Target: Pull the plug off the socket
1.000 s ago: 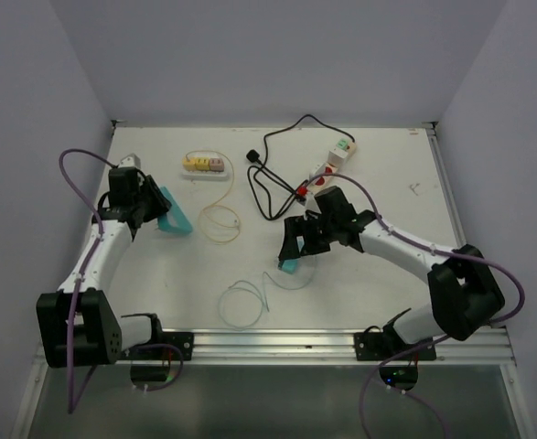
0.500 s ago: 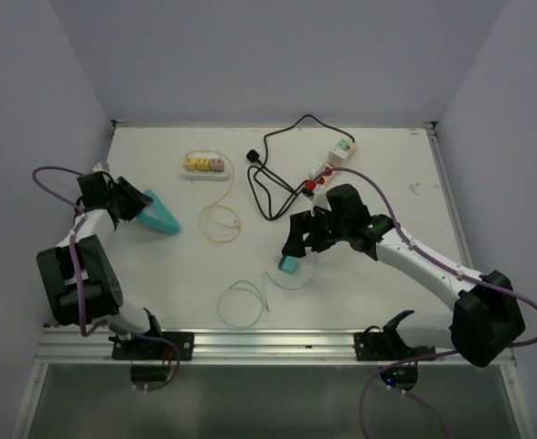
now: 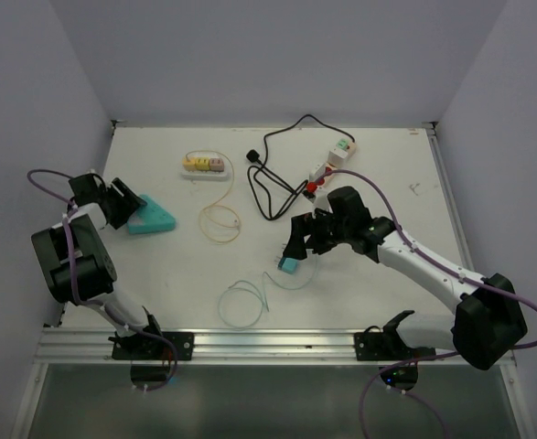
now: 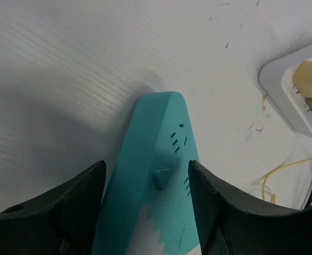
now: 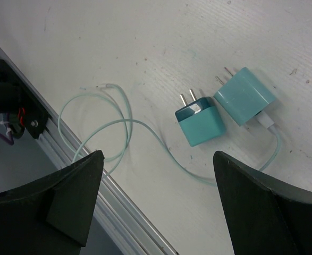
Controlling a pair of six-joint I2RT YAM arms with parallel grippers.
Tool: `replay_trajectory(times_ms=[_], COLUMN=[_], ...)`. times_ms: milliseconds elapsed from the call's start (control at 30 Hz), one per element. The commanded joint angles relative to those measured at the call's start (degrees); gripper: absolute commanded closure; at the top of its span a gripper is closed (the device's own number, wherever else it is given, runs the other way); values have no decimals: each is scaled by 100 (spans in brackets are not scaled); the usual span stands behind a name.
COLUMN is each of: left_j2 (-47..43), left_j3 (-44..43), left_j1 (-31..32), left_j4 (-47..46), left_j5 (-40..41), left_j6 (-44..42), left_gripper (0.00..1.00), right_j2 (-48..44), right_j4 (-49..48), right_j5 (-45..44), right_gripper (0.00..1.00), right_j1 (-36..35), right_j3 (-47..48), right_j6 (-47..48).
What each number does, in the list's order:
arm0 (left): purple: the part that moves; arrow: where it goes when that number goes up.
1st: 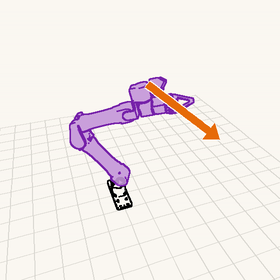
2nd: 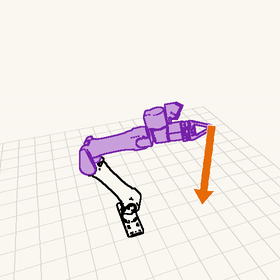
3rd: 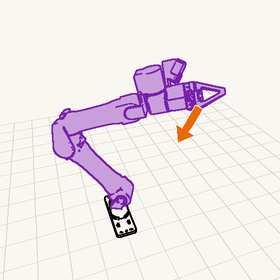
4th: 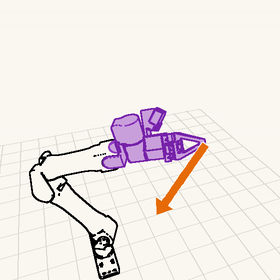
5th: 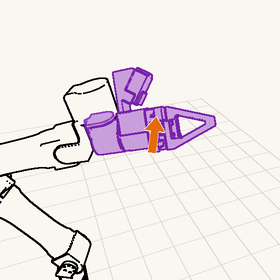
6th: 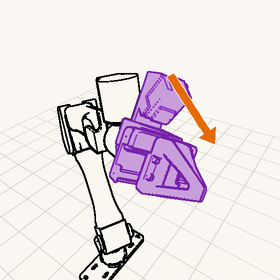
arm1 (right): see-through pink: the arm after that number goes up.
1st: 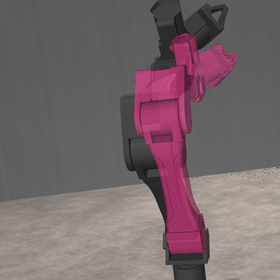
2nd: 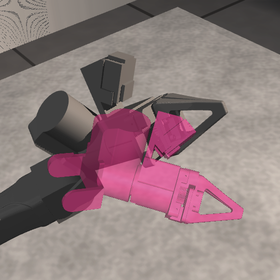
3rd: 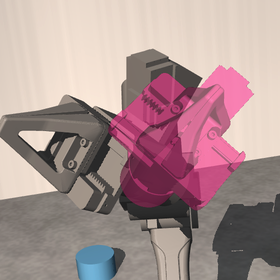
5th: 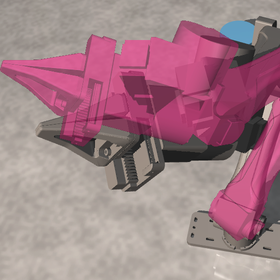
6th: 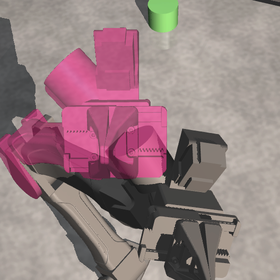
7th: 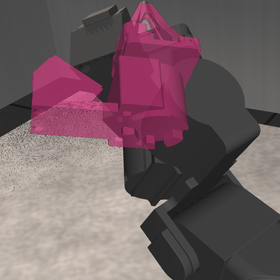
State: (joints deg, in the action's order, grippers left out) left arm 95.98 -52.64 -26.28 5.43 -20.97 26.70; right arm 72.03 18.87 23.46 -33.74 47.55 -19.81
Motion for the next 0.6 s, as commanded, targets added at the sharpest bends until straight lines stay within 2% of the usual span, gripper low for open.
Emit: replay_trajectory(times_ms=[0, 133, 300, 567], left_j2=[113, 175, -53, -730], left_j3=[-316, -431, -466, -457], left_j1=[-96, -96, -96, 123], left_j4=[107, 204, 195, -321], left_j5=[391, 471, 288, 41], left_j6=[-358, -420, -306, -156], left_gripper=[31, 24, 10, 9], right_j2=[-119, -110, -172, -242], right_j4=[-103, -68, -7, 29], right_j5=[-35, -52, -96, -149], right_gripper=[12, 12, 12, 12], right_j1=[-1, 7, -1, 7], right_j3=[53, 70, 114, 176], right_j6=[74, 92, 100, 57])
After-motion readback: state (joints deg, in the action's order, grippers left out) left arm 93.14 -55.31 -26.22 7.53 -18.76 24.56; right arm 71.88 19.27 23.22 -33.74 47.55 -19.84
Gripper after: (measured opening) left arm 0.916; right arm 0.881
